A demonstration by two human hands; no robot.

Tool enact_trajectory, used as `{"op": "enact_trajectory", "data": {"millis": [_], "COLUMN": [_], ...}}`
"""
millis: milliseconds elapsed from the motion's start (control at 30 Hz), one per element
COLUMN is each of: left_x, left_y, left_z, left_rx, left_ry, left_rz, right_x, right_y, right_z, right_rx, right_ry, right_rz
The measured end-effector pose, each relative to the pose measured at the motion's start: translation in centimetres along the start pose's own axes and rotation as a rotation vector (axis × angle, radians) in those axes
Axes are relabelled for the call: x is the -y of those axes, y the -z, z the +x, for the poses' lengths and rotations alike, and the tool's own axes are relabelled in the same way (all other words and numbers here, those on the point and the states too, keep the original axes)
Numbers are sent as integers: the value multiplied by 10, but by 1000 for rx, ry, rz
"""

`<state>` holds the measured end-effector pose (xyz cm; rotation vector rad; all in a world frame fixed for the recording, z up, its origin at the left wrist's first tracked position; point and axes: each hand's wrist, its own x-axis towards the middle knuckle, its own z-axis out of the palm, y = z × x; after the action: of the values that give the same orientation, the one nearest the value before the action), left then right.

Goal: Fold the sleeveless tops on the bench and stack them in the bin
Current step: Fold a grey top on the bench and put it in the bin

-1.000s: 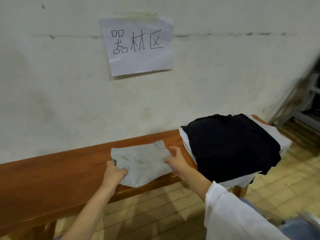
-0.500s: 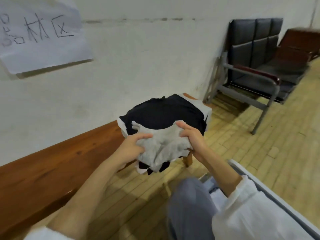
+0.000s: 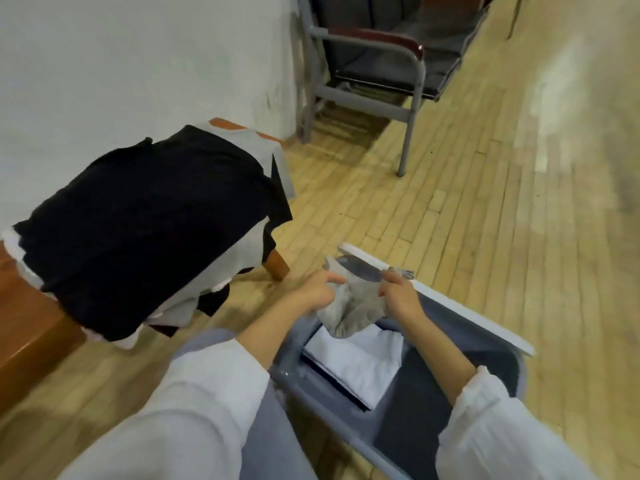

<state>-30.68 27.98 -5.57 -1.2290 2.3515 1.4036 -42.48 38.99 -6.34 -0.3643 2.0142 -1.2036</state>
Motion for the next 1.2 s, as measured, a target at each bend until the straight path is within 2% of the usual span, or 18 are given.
{"op": "enact_trajectory", "data": {"millis": [167, 433, 567, 733, 833, 900, 967, 1067, 1200], "left_x": [29, 101, 119, 126, 145, 161, 177, 198, 201], "left_y": [-60, -107, -125, -135, -148, -158, -164, -172, -183], "left_z": [53, 110, 138, 163, 182, 194, 200, 198, 197], "left_rx": [84, 198, 210, 36, 88, 213, 240, 202, 41], "left_ry": [91, 127, 124, -23, 9, 71, 146, 169, 277], "left_rz": [46, 145, 146, 188, 175, 208, 209, 187, 86], "right_x": [-75, -152, -180, -199, -216, -237, -264, -297, -314], "right_y": [7, -8, -18, -28, -37, -43, -46, -45, -46], "right_z": [36, 69, 94, 119, 127, 127, 126, 126, 131], "right_rx": [24, 120, 64, -109, -162, -130, -41, 27, 96], "right_ry": [-81, -282, -324, -216, -249, -282, -321, -396, -397], "right_rz": [-149, -193, -205, -241, -249, -268, -339, -446, -563]}}
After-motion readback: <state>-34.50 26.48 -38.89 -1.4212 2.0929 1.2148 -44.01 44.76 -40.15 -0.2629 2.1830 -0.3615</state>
